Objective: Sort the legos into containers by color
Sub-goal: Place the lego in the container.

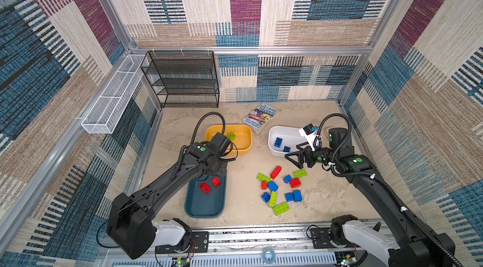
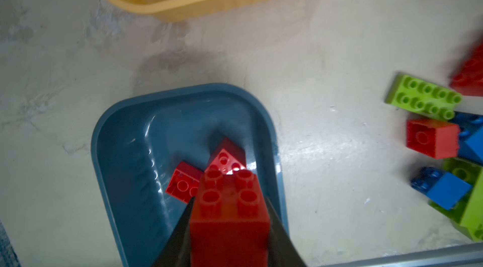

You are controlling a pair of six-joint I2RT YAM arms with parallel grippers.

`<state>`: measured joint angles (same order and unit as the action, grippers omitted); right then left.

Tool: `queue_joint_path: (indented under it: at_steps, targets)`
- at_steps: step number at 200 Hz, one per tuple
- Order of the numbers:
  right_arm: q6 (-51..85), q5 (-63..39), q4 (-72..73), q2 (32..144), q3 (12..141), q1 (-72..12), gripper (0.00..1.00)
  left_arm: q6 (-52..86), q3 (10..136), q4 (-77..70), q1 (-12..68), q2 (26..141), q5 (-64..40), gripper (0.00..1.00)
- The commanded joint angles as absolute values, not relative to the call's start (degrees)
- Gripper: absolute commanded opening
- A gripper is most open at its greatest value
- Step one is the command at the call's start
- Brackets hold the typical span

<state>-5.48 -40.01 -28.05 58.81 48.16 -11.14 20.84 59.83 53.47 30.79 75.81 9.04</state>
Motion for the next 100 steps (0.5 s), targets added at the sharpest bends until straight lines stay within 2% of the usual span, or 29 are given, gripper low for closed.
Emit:
queue_joint_path:
  at_steps: [1,49,100]
  targets:
    - [-5.8,-41.4,-26.0,58.8,48.0,-11.2,0.99,23.7,56.6,47.6,27.0,76.1,10.8,0.29]
    - [-5.7,-40.5,-27.0,57.9,47.7,-11.2,0.99,23.3,53.4,42.3,23.4,81.9,13.7,0.29]
    - [-5.5,-40.3,-26.9,58.2,47.8,-11.2,0.99,23.0,53.9,44.0,23.4,80.6,10.1,0.52]
